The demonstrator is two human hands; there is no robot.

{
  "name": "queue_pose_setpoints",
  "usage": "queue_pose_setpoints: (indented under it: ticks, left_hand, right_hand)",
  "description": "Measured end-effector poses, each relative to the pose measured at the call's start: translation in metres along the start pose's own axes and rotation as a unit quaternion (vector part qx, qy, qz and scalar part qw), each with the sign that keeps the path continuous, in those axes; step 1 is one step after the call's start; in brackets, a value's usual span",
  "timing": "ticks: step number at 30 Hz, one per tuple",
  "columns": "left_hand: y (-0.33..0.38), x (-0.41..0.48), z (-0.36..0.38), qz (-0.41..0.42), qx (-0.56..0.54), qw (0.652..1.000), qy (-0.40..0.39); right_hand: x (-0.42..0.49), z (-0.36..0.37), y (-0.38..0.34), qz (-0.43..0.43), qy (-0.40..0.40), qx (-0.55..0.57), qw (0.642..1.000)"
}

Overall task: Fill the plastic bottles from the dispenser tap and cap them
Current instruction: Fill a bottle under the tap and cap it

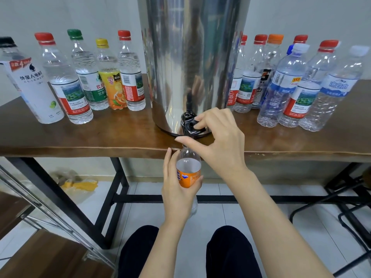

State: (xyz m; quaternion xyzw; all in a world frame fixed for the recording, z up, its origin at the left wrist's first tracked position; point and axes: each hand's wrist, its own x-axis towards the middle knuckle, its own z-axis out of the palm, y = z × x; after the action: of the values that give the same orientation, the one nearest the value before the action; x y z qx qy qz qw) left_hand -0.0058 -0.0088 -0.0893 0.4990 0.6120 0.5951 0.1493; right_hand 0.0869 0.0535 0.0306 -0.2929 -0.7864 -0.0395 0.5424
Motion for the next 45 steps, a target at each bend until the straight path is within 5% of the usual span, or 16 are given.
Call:
queue_pose_setpoints:
  ticks: [16,45]
  left_hand:
    - [0.001,0.000,0.004,-0.001,-0.009,1.000,0.020]
    - [-0.006,-0.002,0.005,-0.014,-0.052,0.999,0.008]
  right_hand:
    - [0.000,-0.004,0.020,0.155,-0.038,0.228,0.960]
    - [-0.008,0.017,0.016,0.163,0.048,0.260,0.951]
